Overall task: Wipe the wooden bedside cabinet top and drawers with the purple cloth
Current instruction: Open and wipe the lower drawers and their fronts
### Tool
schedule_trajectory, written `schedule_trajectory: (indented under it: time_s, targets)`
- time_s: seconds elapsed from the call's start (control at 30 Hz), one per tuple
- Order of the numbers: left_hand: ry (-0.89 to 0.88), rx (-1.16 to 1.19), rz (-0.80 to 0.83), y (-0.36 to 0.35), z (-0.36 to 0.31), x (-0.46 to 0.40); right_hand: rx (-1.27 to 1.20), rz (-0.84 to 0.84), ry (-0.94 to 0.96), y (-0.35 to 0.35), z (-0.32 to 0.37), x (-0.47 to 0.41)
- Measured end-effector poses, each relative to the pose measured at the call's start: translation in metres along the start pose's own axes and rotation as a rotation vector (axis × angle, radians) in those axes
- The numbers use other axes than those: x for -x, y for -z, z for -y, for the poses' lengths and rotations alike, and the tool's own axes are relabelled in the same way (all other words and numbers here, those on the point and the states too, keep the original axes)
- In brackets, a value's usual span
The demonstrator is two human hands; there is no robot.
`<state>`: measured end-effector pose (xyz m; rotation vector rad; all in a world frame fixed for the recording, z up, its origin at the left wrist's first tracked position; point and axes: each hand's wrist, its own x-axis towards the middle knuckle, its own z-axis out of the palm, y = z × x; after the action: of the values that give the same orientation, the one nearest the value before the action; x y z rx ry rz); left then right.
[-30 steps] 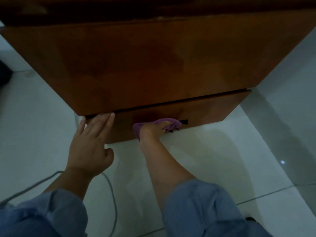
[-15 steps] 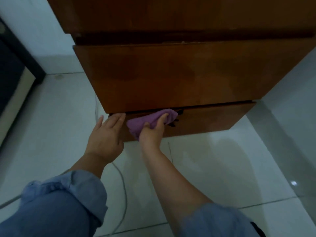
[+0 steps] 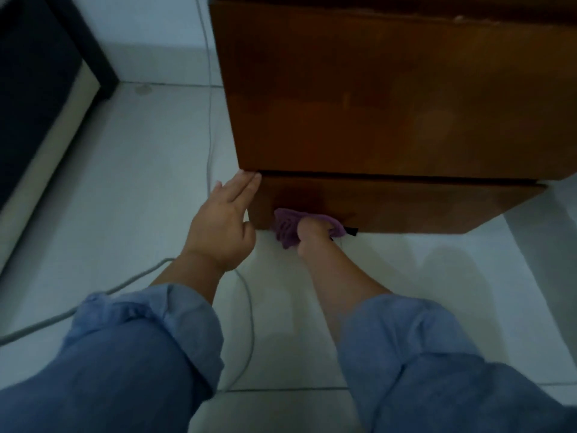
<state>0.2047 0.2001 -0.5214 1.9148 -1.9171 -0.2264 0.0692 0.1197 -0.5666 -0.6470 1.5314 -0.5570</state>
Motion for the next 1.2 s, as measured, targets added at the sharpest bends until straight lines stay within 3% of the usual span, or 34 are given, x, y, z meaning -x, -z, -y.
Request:
schedule_trajectory:
  time_s: [0.13, 0.2, 0.3, 0.33, 0.5, 0.6, 0.7, 0.8, 0.9, 0.97, 1.0, 1.07, 1.2]
  targets:
    - [0.124, 0.182, -0.032, 0.002, -0.01, 0.001, 0.11, -0.064, 0.004, 0.02, -0.008, 0.022]
    - [0.23, 0.323, -0.126, 0.001, -0.017, 0.001, 0.211, -0.109, 0.125, 0.032, -0.019, 0.037]
    - [0.422, 0.565, -0.253, -0.002, -0.025, -0.003, 0.604, -0.135, 0.805, 0.052, -0.041, 0.054]
    - [0.488, 0.658, -0.255, -0.004, -0.027, -0.006, 0.684, -0.118, 0.945, 0.056, -0.042, 0.055]
    - [0.623, 0.799, -0.369, -0.011, -0.023, -0.015, 1.345, -0.367, 1.545, 0.056, -0.011, 0.01]
    - [0.629, 0.794, -0.438, -0.019, -0.022, -0.018, 1.647, -0.486, 1.765, 0.053, 0.004, -0.02]
    - [0.629, 0.792, -0.542, -0.025, -0.018, -0.022, 1.812, -0.476, 1.849, 0.042, 0.002, -0.035]
    - [0.63, 0.826, -0.566, -0.03, -0.008, -0.026, 2.143, -0.327, 1.854, 0.033, -0.009, -0.046]
    - [0.58, 0.83, -0.562, -0.034, 0.0, -0.025, 2.35, -0.18, 1.654, 0.023, -0.012, -0.044]
    - [0.557, 0.833, -0.55, -0.034, 0.002, -0.025, 2.399, 0.048, 1.585, 0.018, -0.022, -0.049]
    - [0.557, 0.828, -0.536, -0.032, 0.002, -0.025, 2.39, 0.17, 1.595, 0.016, -0.027, -0.055]
    - [0.581, 0.781, -0.465, -0.029, 0.0, -0.024, 2.296, 0.368, 1.437, 0.015, -0.027, -0.05]
    - [0.792, 0.657, -0.267, -0.027, -0.009, -0.005, 1.986, 0.367, 1.394, 0.035, -0.009, -0.014]
